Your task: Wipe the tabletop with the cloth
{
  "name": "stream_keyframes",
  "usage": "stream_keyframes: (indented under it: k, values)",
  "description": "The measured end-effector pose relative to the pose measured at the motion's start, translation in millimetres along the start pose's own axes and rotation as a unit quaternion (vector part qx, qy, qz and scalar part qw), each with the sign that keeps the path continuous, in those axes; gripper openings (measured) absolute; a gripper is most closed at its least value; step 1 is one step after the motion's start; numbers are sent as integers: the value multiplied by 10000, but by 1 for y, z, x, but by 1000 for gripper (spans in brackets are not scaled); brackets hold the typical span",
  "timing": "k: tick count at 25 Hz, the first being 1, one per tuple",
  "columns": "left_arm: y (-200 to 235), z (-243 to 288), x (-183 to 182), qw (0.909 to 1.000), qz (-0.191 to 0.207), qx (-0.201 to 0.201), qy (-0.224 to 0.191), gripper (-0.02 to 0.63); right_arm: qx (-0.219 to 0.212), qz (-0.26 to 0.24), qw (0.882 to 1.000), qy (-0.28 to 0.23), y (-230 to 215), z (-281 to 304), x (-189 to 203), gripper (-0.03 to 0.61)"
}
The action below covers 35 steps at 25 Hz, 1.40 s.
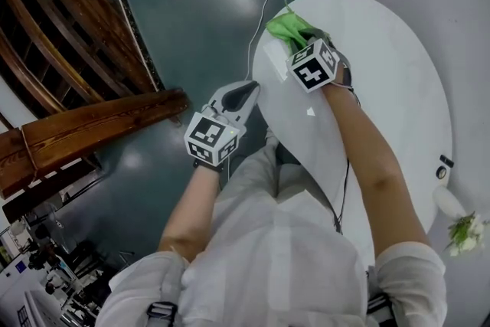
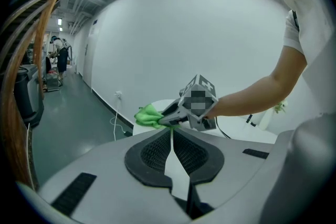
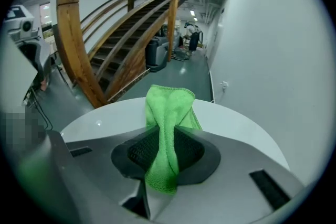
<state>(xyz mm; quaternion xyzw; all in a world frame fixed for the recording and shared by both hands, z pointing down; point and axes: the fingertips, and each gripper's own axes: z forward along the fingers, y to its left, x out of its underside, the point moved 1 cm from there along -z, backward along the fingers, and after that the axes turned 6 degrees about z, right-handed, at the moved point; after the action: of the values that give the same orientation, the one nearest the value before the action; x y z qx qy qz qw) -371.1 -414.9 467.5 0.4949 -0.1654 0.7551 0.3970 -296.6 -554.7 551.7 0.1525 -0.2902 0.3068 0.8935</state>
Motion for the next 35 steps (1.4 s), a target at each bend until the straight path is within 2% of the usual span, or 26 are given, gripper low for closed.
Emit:
stream_keyframes:
  k: [7, 12, 15, 17, 20, 23, 26, 30, 33, 35]
  values:
    - [-8, -12, 0, 10000, 14, 6, -66, 28, -1043, -829, 9911, 62, 105, -22, 22, 74]
    - [-18, -24, -3, 9999, 68, 56, -142, 28, -2048, -924, 9735, 431, 163, -58, 63, 74]
    - [-27, -26, -11, 9996, 138, 106, -232, 28, -2737, -578, 9569, 782, 189, -89, 96, 74]
    - [-33, -27, -19, 9992, 208, 156, -306, 28, -3162, -187, 9448, 837, 201, -113, 114, 74]
    - [-43, -29, -37, 9981, 320, 231, -472, 28, -3399, 721, 9373, 283, 196, -151, 118, 74]
    - [-55, -29, -62, 9960, 476, 341, -679, 28, -2987, 1855, 9336, -689, 161, -190, 101, 74]
    - [-69, -30, -86, 9932, 624, 442, -880, 28, -2236, 2619, 9226, -1739, 117, -233, 86, 74]
    - [-84, -25, -121, 9884, 797, 475, -1199, 28, -873, 2811, 9129, -2828, 51, -291, 84, 74]
    - [-98, -15, -149, 9823, 997, 510, -1503, 28, 179, 2685, 9060, -3268, 5, -337, 101, 75]
    - [-106, -13, -165, 9792, 1052, 454, -1672, 28, 712, 2688, 8958, -3467, -20, -371, 119, 75]
